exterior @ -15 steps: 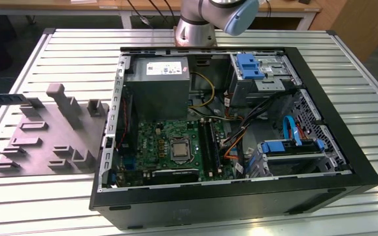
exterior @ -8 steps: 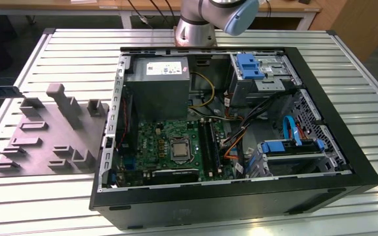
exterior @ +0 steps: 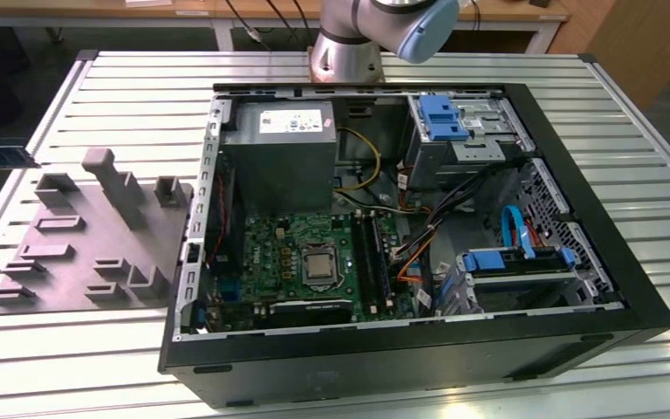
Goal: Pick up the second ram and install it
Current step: 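Pick up the second ram and move it above second insertion slot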
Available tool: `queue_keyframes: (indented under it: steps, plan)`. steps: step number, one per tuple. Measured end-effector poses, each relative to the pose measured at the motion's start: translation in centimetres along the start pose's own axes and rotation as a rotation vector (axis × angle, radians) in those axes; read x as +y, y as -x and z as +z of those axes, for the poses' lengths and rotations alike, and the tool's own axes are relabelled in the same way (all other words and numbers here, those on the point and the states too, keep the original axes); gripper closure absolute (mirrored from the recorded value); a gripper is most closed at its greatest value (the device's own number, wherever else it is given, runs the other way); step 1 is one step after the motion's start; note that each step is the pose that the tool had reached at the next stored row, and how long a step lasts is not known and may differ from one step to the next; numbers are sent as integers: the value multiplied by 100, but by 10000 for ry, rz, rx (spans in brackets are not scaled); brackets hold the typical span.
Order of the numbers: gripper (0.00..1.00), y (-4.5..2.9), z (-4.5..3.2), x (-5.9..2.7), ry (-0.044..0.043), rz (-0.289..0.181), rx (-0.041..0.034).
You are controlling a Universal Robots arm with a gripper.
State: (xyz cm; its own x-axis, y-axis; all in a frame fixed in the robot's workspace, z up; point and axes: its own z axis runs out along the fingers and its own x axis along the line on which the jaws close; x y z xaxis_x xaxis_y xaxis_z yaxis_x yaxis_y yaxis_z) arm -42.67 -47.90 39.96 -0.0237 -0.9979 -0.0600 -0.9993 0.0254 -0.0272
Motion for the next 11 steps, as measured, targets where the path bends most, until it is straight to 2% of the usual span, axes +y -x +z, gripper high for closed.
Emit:
queue_keyframes:
  steps: [5,11]
  plan:
    - [89,1,-2,-32,2,0,2]
    - [89,4,4,-189,5,0,1]
